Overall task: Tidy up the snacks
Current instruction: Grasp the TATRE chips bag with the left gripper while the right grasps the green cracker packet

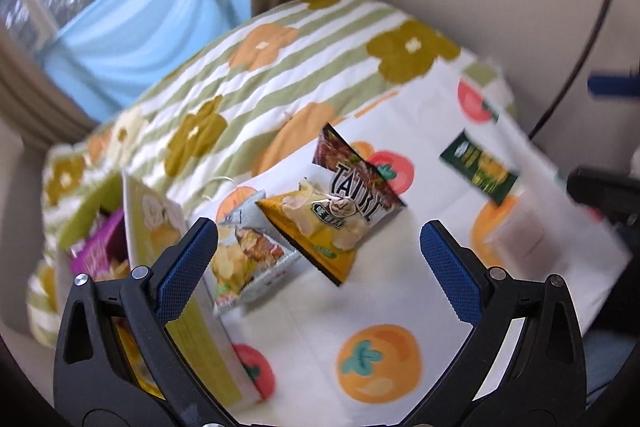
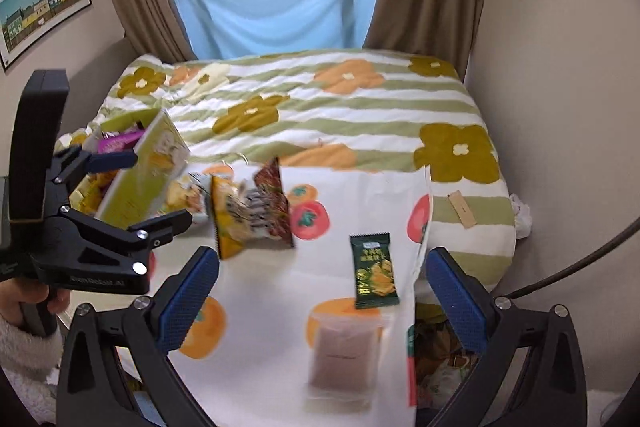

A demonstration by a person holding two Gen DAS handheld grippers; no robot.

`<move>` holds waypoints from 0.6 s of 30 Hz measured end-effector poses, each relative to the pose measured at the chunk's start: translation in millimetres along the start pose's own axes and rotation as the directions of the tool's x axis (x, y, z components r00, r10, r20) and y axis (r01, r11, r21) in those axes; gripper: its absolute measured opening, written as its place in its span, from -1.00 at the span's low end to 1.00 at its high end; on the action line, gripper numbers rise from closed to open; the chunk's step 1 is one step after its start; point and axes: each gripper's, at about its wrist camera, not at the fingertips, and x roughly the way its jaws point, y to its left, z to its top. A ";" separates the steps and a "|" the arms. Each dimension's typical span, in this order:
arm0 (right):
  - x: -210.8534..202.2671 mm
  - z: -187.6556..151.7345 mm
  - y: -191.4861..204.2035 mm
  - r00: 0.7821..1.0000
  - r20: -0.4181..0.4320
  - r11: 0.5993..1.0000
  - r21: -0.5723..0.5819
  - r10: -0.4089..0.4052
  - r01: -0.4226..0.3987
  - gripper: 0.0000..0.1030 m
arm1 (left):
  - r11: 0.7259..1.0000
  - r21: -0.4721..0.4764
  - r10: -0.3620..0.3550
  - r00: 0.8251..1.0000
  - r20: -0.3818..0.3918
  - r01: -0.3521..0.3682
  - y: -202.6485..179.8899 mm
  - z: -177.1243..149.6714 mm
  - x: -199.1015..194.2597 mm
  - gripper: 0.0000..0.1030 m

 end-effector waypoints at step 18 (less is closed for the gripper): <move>103.0 -11.2 -18.0 0.978 -0.193 0.997 -0.034 -0.075 0.070 1.00 | 0.923 0.383 0.092 0.987 -0.133 -0.034 -32.9 13.2 120.4 0.96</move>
